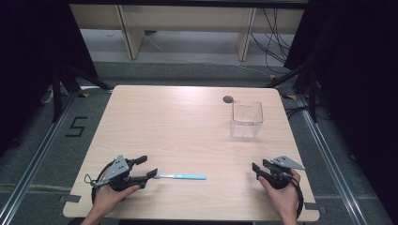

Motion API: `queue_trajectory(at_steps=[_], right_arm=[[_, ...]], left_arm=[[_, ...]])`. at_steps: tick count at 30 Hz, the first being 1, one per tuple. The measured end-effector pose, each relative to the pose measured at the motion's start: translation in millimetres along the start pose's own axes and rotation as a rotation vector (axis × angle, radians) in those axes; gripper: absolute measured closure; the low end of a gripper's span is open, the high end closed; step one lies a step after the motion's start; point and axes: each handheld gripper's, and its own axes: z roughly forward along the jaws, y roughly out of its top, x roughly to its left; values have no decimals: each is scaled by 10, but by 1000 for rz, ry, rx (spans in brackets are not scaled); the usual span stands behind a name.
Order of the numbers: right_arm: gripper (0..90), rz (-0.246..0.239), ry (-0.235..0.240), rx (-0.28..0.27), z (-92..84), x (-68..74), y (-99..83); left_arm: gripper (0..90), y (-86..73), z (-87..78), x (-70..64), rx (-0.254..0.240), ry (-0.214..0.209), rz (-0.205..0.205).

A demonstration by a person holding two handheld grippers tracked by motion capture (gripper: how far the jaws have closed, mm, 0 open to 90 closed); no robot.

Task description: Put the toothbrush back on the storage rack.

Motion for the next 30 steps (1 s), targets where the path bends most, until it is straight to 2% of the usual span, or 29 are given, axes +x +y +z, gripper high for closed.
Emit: queue_trajectory(at_steps=[1, 2, 3, 5, 6, 7, 8, 9, 10, 11, 12, 13, 14, 15, 16, 17, 18, 19, 20, 22, 23, 24, 26, 27, 28, 29, 30], right_arm=[[494, -32, -34, 18, -29, -17, 13], [492, 19, -17, 26, -20, 20, 11], [490, -13, -13, 26, -12, -4, 18], [486, 7, -9, 35, -9, 21, 27], [484, -38, -18, 15, -1, -5, 37], [484, -38, -18, 15, -1, -5, 37], [480, 3, -16, 45, -16, 46, 48], [478, -37, -9, 41, -17, 26, 58], [477, -72, -13, 35, -23, 11, 69], [477, -74, -19, 31, -30, 15, 76], [476, -37, 3, 29, -20, 42, 76], [476, -37, 3, 29, -20, 42, 76], [473, -76, -4, 39, -39, 22, 106], [472, -64, 5, 37, -35, 31, 114], [470, -68, 4, 38, -40, 38, 123], [470, -68, 4, 38, -40, 38, 123], [465, -81, 13, 47, -42, 57, 145], [465, -55, 12, 74, -60, 93, 149], [463, -104, 11, 57, -44, 78, 162], [460, -90, 23, 75, -42, 113, 173], [460, -90, 23, 75, -42, 113, 173], [459, -91, 27, 87, -45, 132, 177], [456, -126, 24, 86, -44, 151, 187], [456, -89, 40, 95, -38, 187, 181], [455, -100, 32, 100, -42, 190, 188], [455, -134, 28, 92, -37, 173, 196], [454, -96, 43, 100, -29, 205, 194]], left_arm=[[308, 11, 8, 1, 14, -2, 5], [312, 33, 8, 2, 29, 0, 13], [316, 47, 25, 6, 19, -10, 18], [327, 114, 35, 4, 38, -20, 31], [333, 151, 49, 1, 43, -29, 35], [338, 151, 49, 1, 43, -29, 35], [345, 234, 89, -5, 46, -58, 60], [349, 288, 98, -10, 66, -63, 77], [351, 355, 128, -10, 90, -85, 85], [352, 410, 156, -3, 110, -111, 98], [360, 451, 174, -4, 125, -121, 114], [369, 451, 174, -4, 125, -121, 114], [378, 581, 232, -15, 188, -155, 163], [381, 620, 258, -21, 212, -177, 180], [385, 674, 287, -31, 249, -201, 217], [388, 674, 287, -31, 249, -201, 217], [392, 760, 358, -38, 325, -255, 260], [400, 793, 413, -30, 361, -283, 277], [417, 817, 451, -26, 398, -292, 295], [441, 852, 512, -22, 461, -320, 328], [449, 852, 512, -22, 461, -320, 328], [449, 882, 558, -18, 499, -341, 351], [470, 922, 624, -38, 551, -373, 385], [474, 938, 648, -41, 570, -385, 403], [481, 948, 670, -53, 590, -394, 406], [484, 959, 693, -62, 612, -394, 425], [489, 966, 710, -70, 628, -395, 436]])
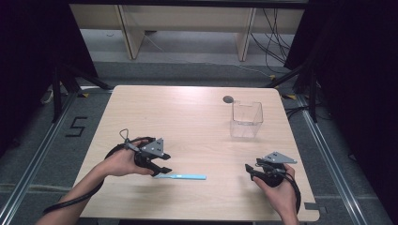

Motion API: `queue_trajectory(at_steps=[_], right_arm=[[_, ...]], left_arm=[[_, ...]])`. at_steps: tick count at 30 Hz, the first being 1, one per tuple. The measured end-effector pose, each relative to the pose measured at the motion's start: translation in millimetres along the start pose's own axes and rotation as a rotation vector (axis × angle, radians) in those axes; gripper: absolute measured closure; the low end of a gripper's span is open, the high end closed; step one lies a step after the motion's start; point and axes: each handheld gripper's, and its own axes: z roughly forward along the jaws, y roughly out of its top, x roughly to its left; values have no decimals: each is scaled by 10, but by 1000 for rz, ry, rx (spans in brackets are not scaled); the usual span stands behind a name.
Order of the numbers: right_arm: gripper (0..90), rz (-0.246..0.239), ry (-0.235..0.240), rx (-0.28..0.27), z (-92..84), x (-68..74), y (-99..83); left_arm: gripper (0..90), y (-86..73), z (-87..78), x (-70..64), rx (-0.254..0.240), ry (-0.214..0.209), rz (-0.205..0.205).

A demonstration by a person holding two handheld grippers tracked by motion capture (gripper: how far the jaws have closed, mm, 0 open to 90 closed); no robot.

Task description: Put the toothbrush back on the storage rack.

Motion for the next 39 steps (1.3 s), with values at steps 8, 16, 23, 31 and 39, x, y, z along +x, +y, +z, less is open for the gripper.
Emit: queue_trajectory(at_steps=[8, 16, 23, 31, 39], right_arm=[[452, 2, 11, -4, 19, 33, 46], [452, -32, 5, -8, 7, -4, 35], [450, -23, 16, -10, 34, 7, 23], [447, -30, 22, 6, 42, 26, 21], [445, -23, 39, 0, 56, 24, 17]], left_arm=[[503, 160, 137, -2, 110, -43, 43], [550, 164, 262, -2, 161, -76, 56], [600, 134, 414, -39, 224, -115, 77], [633, 196, 499, -41, 269, -134, 89], [671, 311, 593, -23, 336, -155, 111]])
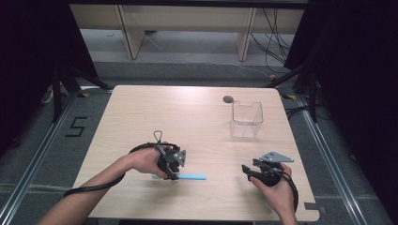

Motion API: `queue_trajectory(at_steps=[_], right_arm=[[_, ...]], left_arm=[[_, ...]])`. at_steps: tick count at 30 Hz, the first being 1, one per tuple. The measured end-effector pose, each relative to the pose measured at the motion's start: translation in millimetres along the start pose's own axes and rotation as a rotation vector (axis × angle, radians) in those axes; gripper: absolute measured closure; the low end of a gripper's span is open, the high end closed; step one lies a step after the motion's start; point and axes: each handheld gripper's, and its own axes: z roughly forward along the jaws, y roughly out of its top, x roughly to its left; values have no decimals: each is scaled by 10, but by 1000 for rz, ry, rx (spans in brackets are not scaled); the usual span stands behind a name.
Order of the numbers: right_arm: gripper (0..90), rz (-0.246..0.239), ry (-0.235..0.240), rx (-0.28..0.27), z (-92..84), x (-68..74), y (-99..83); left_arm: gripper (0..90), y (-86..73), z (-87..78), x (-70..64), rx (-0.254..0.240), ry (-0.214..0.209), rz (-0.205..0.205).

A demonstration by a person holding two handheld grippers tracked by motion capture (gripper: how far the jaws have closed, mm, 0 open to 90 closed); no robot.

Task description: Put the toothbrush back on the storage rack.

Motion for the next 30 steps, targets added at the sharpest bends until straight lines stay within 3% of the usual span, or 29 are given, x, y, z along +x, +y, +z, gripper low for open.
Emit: queue_trajectory(at_steps=[6, 8, 10, 12, 13, 18, 19, 20, 23, 25, 29, 30], right_arm=[[441, 0, 10, 12, -10, 3, 9], [441, 4, 17, 15, -10, 8, 11], [440, 21, 18, 6, -5, 23, 13], [439, 16, 1, 11, -19, 32, 18], [439, -10, -7, 9, -23, 15, 23], [438, -10, -5, 9, -23, 19, 24], [437, -7, -4, 10, -23, 22, 25], [437, 26, 3, 18, -25, 47, 23], [437, 26, 5, 18, -25, 47, 24], [437, 2, 8, 12, -19, 24, 24], [437, 24, 14, 18, -21, 37, 21], [436, -5, 7, 7, -17, 19, 22]], left_arm=[[689, 84, -2, 2, 61, -5, 26], [693, 92, 4, -6, 61, -7, 19], [693, 121, 1, -1, 89, -6, 41], [693, 129, 6, -7, 86, -11, 33], [693, 150, 5, -2, 110, -11, 49], [695, 196, 20, 3, 146, -14, 57], [695, 206, 23, 8, 158, -18, 62], [695, 215, 30, 12, 165, -17, 62], [698, 235, 44, 20, 185, -19, 68], [699, 252, 50, 21, 194, -21, 70], [701, 281, 56, 28, 201, -22, 76], [702, 290, 57, 29, 205, -22, 75]])
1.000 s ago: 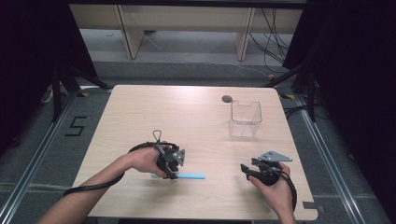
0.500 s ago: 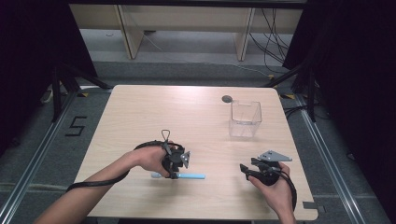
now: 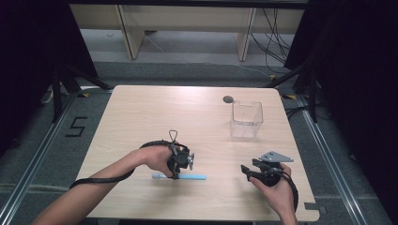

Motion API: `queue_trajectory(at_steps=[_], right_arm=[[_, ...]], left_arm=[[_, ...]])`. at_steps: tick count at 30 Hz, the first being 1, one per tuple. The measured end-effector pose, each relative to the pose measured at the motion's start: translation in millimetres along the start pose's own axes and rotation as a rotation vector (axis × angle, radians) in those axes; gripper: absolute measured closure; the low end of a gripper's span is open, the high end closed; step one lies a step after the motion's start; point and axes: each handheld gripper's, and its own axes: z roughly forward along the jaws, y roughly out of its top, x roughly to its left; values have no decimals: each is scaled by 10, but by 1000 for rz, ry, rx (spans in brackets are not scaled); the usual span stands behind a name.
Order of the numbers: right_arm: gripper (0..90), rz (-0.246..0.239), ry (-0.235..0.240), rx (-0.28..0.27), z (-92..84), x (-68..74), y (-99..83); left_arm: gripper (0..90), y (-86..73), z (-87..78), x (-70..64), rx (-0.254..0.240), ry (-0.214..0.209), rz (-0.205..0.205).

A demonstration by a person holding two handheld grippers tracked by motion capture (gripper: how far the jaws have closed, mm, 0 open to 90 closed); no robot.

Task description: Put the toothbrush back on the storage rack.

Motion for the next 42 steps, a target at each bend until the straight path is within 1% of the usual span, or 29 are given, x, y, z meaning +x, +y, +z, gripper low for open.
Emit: queue_trajectory(at_steps=[1, 2, 4, 5, 6, 10, 13, 14, 15, 16, 17, 18, 20, 21, 22, 23, 24, 25, 26, 27, 28, 29, 33, 34, 35, 37, 38, 39, 42], right_arm=[[436, 10, 11, -5, 10, 6, -4], [436, 2, -2, -4, 4, 3, -3], [436, 2, -1, -4, 3, 3, -3], [436, -2, -7, 5, -10, 1, 0], [436, 5, 2, 5, -4, 2, 1], [436, 8, 3, 7, -8, 1, 0], [436, 7, 1, 5, -3, 2, -4], [436, 12, 28, -10, 23, 2, -9], [436, 12, 28, -10, 23, 2, -9], [435, 18, 20, 3, 18, 10, -7], [435, 14, 18, 9, 10, 9, -4], [435, -4, -3, 8, 2, 1, -2], [435, -4, -1, 9, 3, 5, -2], [435, 18, 6, 12, 6, 21, -4], [435, 18, 6, 12, 6, 21, -4], [435, 1, 2, 12, 7, 12, -1], [435, 22, 7, 15, 8, 28, -4], [435, 27, 11, 10, 18, 32, -6], [435, 3, 7, 5, 18, 16, -4], [435, 5, 7, 5, 18, 19, -5], [435, 28, 19, 1, 27, 34, -9], [435, 3, 8, 6, 18, 16, -5], [434, 1, 7, 13, 11, 12, -5], [434, 3, 7, 14, 9, 13, -6], [434, 28, 9, 18, 8, 30, -9], [434, 35, 18, 17, 15, 33, -12], [434, 25, 15, 16, 16, 28, -11], [434, 4, 8, 14, 15, 15, -9], [433, -3, 13, 17, 26, 17, -11]], left_arm=[[703, 8, 1, 3, 0, 0, 2], [704, 14, 3, 5, 1, 1, 4], [705, 21, 3, 7, 3, 2, 6], [707, 30, 7, 13, 4, 1, 10], [709, 30, 7, 13, 4, 1, 10], [714, 42, 14, 17, 3, -5, 10], [718, 56, 23, 19, 15, -11, 14], [720, 58, 25, 19, 17, -11, 14], [724, 58, 25, 19, 17, -11, 14], [726, 63, 30, 22, 22, -12, 14], [729, 65, 33, 21, 24, -14, 15], [730, 66, 36, 19, 26, -18, 12], [732, 70, 40, 20, 30, -20, 14], [732, 71, 41, 20, 32, -19, 16], [733, 71, 41, 20, 32, -19, 16], [733, 76, 47, 16, 36, -15, 18], [734, 80, 50, 15, 39, -16, 19], [734, 83, 52, 12, 40, -16, 21], [734, 83, 52, 12, 40, -16, 21], [734, 89, 58, 9, 42, -13, 28], [734, 91, 61, 7, 44, -9, 31], [734, 92, 65, 4, 46, -6, 33], [740, 95, 68, -2, 53, 3, 48], [746, 96, 67, -3, 55, 5, 51], [751, 96, 68, -4, 56, 4, 51], [772, 95, 67, -7, 58, 7, 55], [775, 96, 66, -8, 60, 10, 59], [777, 98, 67, -11, 62, 13, 65], [779, 101, 67, -27, 65, 20, 81]])
